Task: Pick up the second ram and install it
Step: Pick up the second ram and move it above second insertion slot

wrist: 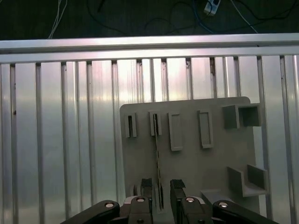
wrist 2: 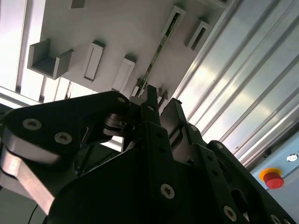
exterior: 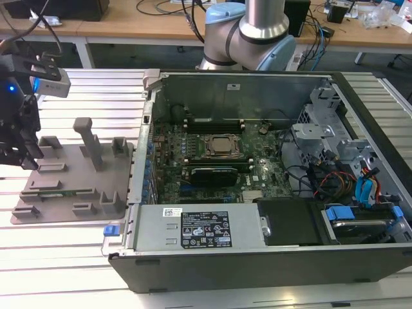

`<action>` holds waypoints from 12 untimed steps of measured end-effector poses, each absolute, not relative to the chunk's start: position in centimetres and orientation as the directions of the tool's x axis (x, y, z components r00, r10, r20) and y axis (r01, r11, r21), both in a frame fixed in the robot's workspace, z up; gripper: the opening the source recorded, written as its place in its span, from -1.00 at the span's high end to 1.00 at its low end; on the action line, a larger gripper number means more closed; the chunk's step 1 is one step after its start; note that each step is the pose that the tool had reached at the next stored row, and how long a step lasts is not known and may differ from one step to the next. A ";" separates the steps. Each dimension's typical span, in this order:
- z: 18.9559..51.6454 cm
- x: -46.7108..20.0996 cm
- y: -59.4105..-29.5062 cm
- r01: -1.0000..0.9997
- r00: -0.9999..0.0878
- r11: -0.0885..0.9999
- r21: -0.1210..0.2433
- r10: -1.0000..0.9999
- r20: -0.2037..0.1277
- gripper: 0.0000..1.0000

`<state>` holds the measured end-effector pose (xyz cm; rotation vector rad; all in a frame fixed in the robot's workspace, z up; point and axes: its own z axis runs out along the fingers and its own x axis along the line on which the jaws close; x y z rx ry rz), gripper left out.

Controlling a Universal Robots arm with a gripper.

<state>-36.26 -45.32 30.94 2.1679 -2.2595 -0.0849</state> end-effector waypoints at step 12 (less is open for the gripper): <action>29.6 -36.3 -45.3 -0.998 -0.042 0.041 0.045 -0.999 -0.031 0.40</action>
